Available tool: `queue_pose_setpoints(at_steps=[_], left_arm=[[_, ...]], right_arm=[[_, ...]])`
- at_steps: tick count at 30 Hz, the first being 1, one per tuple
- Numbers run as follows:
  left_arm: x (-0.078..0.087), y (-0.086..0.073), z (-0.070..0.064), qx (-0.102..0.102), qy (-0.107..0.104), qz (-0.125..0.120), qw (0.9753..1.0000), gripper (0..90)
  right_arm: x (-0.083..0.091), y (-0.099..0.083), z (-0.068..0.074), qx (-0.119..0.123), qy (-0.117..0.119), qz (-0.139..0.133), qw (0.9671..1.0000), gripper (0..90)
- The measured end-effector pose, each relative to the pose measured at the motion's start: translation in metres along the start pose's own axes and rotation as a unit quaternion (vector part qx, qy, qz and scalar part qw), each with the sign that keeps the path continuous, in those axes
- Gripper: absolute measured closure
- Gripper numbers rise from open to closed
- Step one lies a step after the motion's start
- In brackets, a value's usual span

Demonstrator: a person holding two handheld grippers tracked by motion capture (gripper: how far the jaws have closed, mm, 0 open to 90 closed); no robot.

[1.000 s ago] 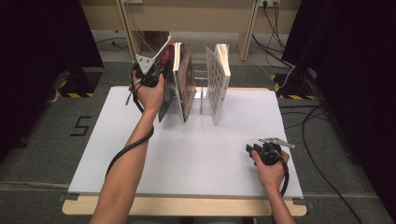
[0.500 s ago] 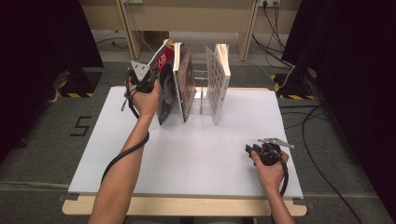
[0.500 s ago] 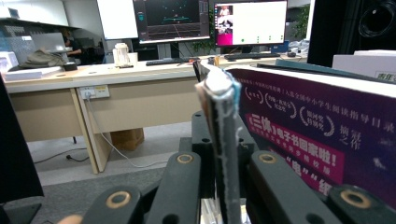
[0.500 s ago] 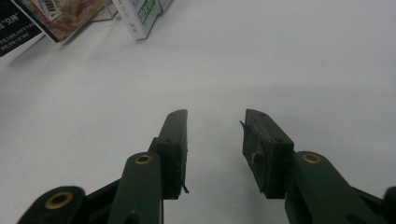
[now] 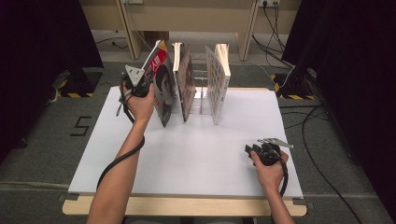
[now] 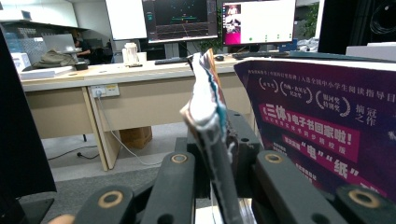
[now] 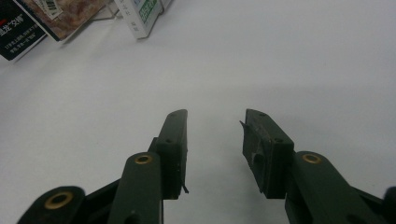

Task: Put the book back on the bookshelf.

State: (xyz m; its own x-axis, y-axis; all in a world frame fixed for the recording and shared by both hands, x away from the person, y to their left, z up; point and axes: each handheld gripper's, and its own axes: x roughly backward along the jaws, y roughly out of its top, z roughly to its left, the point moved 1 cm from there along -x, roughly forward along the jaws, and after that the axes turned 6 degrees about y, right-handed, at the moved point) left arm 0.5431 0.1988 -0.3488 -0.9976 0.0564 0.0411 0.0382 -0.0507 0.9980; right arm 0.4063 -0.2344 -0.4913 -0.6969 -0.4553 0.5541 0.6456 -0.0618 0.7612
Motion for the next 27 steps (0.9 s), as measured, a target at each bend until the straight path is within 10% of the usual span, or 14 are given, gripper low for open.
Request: queue_pose_setpoints(at_steps=[27], left_arm=[[0.0095, -0.0037, 0.0094, 0.012, -0.005, 0.01, 0.9999, 66.3]], right_arm=[[-0.0011, -0.0005, 0.0019, 0.008, 0.0, 0.002, 1.0, 60.4]])
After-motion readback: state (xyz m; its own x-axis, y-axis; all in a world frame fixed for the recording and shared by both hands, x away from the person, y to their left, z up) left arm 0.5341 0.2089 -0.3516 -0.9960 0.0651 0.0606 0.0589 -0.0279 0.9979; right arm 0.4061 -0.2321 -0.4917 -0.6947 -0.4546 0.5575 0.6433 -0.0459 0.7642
